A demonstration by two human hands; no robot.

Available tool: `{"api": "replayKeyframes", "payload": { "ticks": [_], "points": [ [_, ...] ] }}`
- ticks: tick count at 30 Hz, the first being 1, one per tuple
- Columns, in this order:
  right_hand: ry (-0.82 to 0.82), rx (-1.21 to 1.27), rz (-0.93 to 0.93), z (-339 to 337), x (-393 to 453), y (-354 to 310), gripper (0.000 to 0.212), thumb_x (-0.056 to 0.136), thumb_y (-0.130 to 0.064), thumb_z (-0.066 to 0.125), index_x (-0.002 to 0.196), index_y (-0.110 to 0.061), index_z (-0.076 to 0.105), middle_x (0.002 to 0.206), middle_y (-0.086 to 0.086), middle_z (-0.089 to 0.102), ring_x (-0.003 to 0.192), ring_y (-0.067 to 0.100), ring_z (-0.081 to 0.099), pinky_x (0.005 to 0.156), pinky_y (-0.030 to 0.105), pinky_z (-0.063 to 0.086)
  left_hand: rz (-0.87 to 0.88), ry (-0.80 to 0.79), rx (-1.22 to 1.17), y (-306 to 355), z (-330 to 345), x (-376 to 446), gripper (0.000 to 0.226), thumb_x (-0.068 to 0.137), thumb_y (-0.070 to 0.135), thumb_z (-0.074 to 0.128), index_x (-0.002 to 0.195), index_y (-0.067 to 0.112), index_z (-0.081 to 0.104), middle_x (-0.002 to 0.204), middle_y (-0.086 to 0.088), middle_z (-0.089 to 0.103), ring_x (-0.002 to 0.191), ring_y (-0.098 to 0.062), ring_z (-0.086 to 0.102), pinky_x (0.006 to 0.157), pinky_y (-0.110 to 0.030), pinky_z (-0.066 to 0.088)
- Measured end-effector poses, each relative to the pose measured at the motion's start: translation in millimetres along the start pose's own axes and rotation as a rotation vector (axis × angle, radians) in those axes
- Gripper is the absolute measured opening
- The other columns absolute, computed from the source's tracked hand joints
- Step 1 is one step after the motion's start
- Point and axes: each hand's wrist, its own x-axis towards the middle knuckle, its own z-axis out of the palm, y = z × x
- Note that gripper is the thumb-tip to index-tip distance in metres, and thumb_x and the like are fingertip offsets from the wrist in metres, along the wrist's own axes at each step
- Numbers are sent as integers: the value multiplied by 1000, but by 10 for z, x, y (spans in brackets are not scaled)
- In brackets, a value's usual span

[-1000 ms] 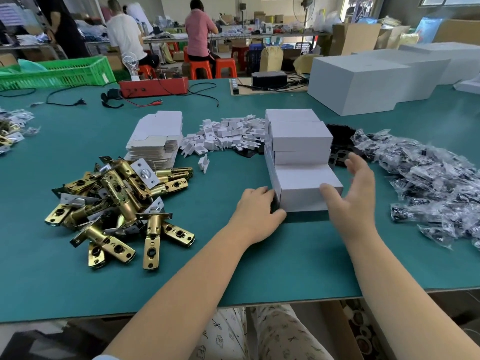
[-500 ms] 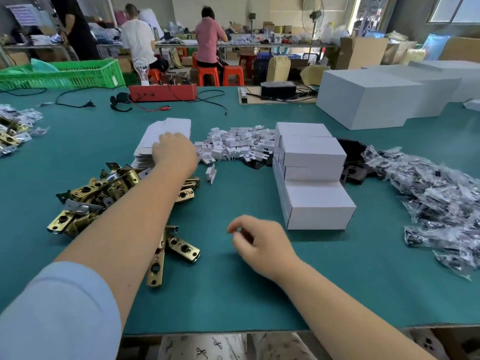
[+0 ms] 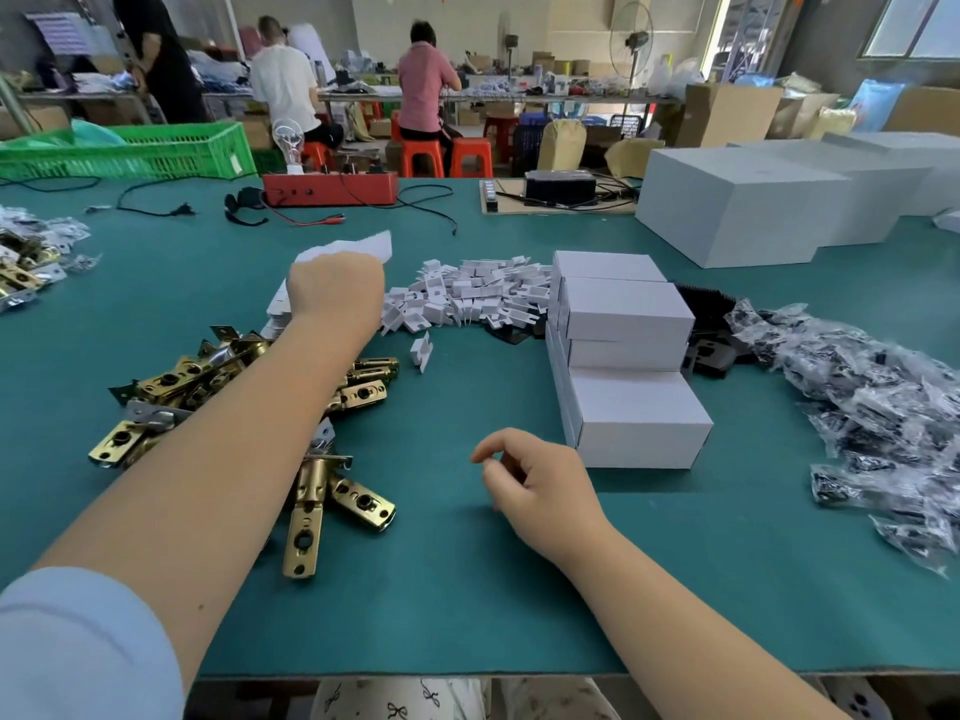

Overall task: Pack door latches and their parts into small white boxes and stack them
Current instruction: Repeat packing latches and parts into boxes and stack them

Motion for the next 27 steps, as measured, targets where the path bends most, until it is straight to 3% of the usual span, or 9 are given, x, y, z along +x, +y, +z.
{"api": "replayKeyframes", "payload": {
  "ticks": [3,5,9,11,13,16,20,24,27],
  "points": [
    [-21,105,24,-21,-9,-6,22,86,-24,53,80,-44,57,59,-9,58,56,9,51,65,34,50,-3,206,-195,33,-172,-218,20,82,-10,49,95,-1,62,71,-10,47,67,-26,41,55,-28,24],
    [-55,236,34,-41,-23,-15,17,83,-34,53,96,-43,58,72,-9,66,58,9,59,68,31,53,-31,360,-412,89,-222,-470,25,90,-3,46,104,0,67,76,-17,63,64,-29,49,56,-30,30],
    [-70,584,86,-80,-29,-30,58,81,-35,56,136,-30,37,109,-2,67,80,17,70,73,29,55,20,478,-784,360,-149,-1190,23,90,1,59,108,1,73,79,-16,73,64,-28,66,60,-26,37],
    [-64,827,178,-136,22,-69,83,72,-34,73,140,-29,27,127,4,58,91,19,69,77,30,55,121,524,-804,525,-44,-1442,20,83,-1,64,101,-1,74,76,-13,73,60,-26,68,62,-27,45],
    [-37,1097,314,-210,70,-92,98,57,-62,72,139,-24,35,133,11,54,93,21,67,80,33,53,276,548,-855,634,34,-1576,18,82,0,64,97,0,75,77,-9,73,61,-23,68,64,-28,52],
    [-70,1285,385,-275,70,-36,94,73,-68,42,141,-5,38,117,19,56,98,31,57,88,38,45,518,464,-974,699,32,-1687,19,79,6,59,89,2,74,79,-5,72,67,-20,67,63,-32,56],
    [-100,1393,458,-304,65,41,77,73,-64,53,123,-6,63,108,14,64,98,27,60,89,38,44,689,256,-1013,723,26,-1724,21,77,22,61,83,7,74,80,0,72,73,-19,65,66,-30,54],
    [-144,1367,402,-317,42,88,57,79,-58,54,110,-14,72,116,13,67,103,28,65,92,42,49,374,85,-1183,715,39,-1672,27,82,33,65,96,12,72,92,7,67,84,-17,59,77,-29,51],
    [-167,1291,346,-286,20,53,55,75,-61,56,108,-21,74,119,12,66,102,31,65,90,46,51,190,-222,-1165,615,146,-1563,76,69,48,79,135,24,48,123,18,43,119,-10,39,95,-17,37]
  ]
}}
